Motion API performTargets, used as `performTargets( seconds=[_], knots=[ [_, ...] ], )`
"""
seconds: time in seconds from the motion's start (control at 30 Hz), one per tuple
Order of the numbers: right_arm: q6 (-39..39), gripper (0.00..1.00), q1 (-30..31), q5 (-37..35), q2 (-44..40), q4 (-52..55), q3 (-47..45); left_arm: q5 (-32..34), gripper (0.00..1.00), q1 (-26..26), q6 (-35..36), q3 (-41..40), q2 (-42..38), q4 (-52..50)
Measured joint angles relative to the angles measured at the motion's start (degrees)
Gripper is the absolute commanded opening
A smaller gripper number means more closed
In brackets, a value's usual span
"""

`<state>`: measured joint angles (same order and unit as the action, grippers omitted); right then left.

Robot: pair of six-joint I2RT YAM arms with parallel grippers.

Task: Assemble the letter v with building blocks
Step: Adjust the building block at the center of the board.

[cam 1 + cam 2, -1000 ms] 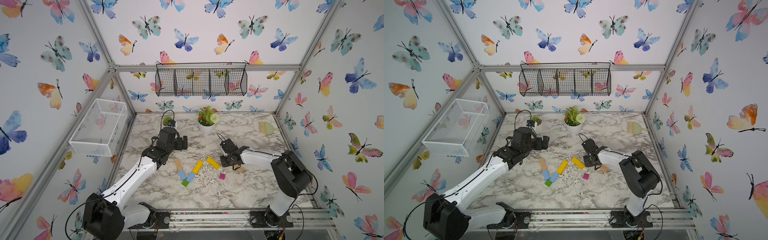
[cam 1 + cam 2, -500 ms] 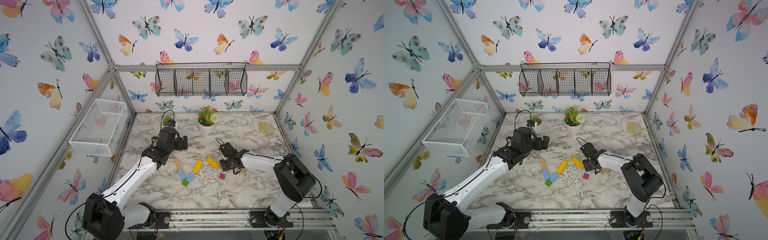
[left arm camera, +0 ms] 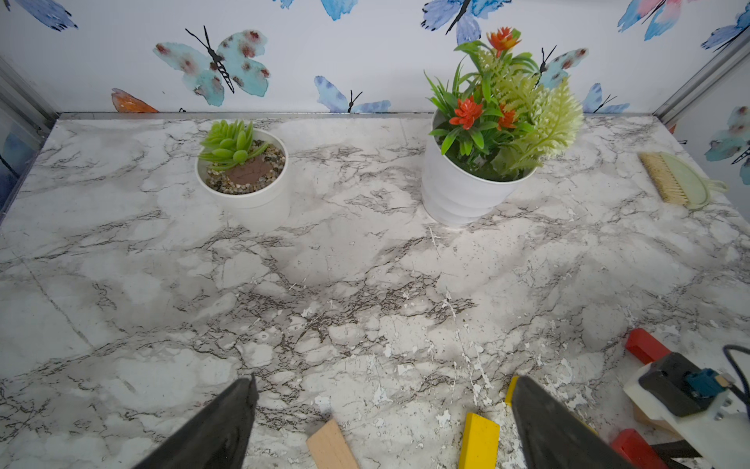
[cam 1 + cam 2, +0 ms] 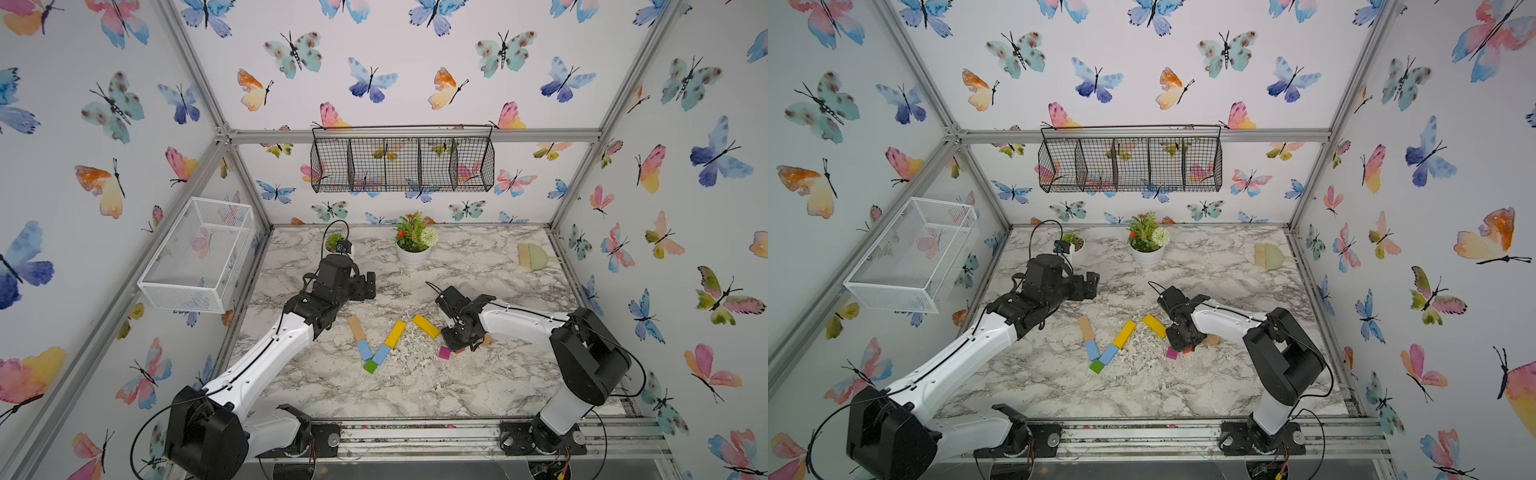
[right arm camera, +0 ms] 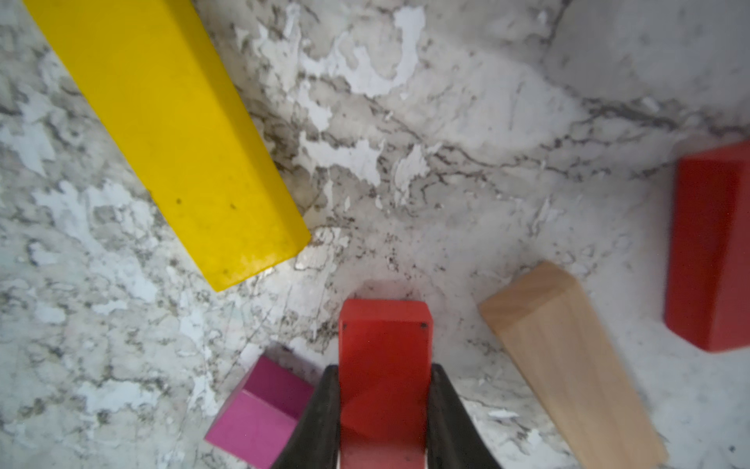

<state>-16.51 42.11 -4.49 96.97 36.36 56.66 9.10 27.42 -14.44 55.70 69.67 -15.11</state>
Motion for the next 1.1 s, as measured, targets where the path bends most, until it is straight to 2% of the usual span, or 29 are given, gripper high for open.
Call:
performTargets(
  seconds=[0.8, 1.1],
  knots=[
    [2.9, 0.27, 5.0, -0.5, 1.7, 1.7, 1.2, 0.0, 0.98, 0.0, 0.0, -0.1, -0.5, 0.4],
    [7.8, 0.28, 5.1, -1.1, 3.9, 2.7, 3.9, 0.0, 0.98, 0.0, 0.0, -0.1, -0.5, 0.6]
  ],
)
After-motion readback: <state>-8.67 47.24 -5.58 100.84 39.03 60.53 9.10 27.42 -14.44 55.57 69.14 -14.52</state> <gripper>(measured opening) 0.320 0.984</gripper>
